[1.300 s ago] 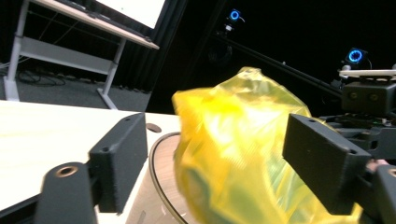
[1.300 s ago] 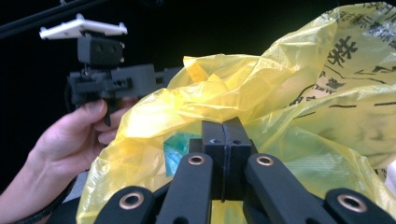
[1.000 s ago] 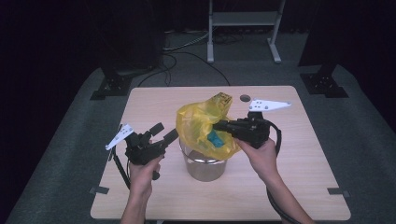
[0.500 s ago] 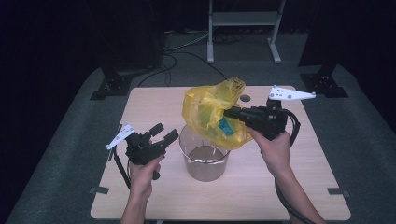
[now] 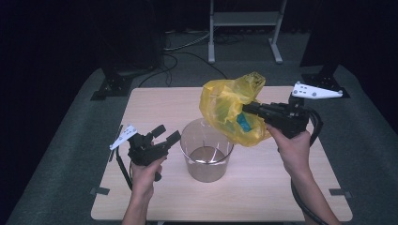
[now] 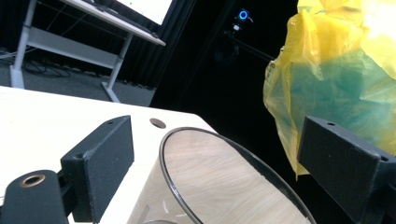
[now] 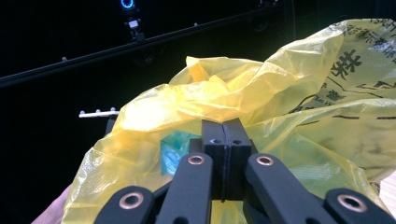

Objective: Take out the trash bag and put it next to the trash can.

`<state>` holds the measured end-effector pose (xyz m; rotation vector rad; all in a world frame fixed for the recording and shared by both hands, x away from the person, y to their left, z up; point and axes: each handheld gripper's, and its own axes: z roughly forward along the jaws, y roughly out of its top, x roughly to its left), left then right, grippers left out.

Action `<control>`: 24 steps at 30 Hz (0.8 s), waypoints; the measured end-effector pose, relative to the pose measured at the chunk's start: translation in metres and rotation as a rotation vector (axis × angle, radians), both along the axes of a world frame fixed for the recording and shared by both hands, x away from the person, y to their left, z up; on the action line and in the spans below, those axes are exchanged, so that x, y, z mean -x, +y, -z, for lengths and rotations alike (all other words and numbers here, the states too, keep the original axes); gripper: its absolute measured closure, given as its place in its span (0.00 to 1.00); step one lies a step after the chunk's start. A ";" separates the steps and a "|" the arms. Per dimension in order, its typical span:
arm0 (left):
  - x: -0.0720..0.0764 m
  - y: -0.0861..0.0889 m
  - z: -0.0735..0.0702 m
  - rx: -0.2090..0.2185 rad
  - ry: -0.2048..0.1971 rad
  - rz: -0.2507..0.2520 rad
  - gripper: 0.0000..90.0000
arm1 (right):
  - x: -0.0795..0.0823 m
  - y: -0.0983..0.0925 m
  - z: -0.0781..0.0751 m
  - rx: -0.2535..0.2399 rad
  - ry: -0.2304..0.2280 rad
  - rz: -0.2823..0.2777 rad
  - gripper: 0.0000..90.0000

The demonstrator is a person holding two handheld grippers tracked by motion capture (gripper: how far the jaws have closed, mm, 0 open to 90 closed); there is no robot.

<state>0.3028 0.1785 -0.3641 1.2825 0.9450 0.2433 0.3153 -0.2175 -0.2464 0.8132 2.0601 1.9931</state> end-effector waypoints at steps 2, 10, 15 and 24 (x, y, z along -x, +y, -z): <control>0.000 0.000 0.001 0.001 0.005 -0.003 0.11 | 0.000 -0.005 0.001 0.005 0.001 0.012 1.00; 0.000 0.003 0.002 -0.002 0.012 -0.014 0.11 | -0.002 -0.026 0.010 0.007 0.030 0.055 1.00; 0.000 0.003 0.003 -0.007 0.016 -0.018 0.11 | -0.003 -0.038 0.015 0.012 0.041 0.082 1.00; -0.001 0.000 0.003 -0.007 0.018 -0.017 0.11 | -0.005 -0.051 0.024 0.029 0.062 0.119 1.00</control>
